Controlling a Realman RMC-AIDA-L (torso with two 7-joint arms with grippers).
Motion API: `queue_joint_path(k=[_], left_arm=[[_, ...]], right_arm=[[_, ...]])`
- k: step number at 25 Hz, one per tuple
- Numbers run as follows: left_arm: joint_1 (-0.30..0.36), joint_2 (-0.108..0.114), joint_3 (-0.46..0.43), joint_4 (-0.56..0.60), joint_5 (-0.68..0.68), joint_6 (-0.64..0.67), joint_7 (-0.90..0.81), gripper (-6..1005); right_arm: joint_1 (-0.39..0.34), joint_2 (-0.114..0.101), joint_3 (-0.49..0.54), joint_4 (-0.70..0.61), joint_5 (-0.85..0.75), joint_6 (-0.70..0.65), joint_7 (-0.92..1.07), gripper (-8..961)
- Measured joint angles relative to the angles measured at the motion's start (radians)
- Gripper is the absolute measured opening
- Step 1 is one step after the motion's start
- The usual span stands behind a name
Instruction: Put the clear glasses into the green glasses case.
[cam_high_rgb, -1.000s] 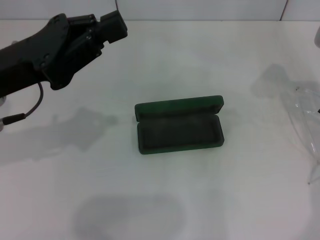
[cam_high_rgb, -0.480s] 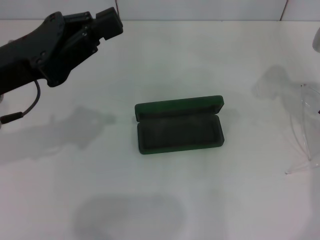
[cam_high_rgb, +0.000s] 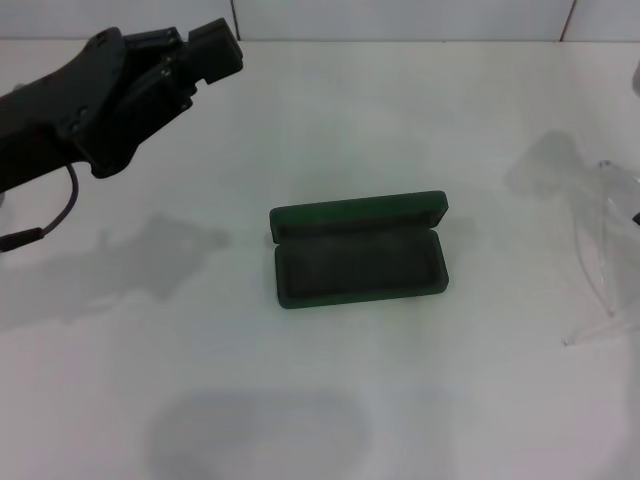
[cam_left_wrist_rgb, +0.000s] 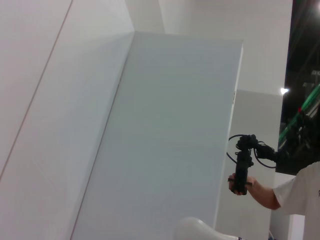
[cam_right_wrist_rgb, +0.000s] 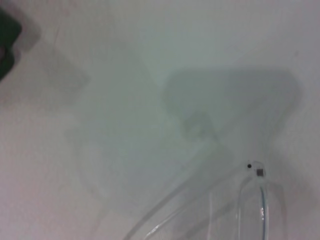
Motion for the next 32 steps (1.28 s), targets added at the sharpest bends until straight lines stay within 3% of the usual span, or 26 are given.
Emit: queue_joint_path(k=[10,16,19,24,27,32], left_arm=[[-0.003,0.006,0.002,0.000,0.001,0.002,-0.016,48],[-0.006,0.013,0.009,0.005,0.002,0.005,-0.046,49],[-0.007,0.013,0.011,0.008,0.003,0.008,-0.052,49],[-0.010,0.015,0.013,0.009,0.015,0.026,-0.058,48],[-0.019,0.015,0.014,0.009,0.028,0.040,-0.069,49],[-0.038,0.016,0.023,0.009,0.040,0.056,-0.095,49]], right_arm=[[-0.142,-0.009,0.021,-0.290,0.169,-0.038,-0.030,120],[-0.219,-0.010,0.204,-0.388,0.517,-0.106,-0.211,119],[-0.243,-0.012,0.273,-0.347,0.675,-0.124,-0.327,119],[-0.268,-0.009,0.288,-0.181,0.943,-0.143,-0.528,119],[-0.263,-0.012,0.290,-0.055,1.097,-0.175,-0.615,119],[-0.229,-0.009,0.285,0.135,1.223,-0.232,-0.735,119]])
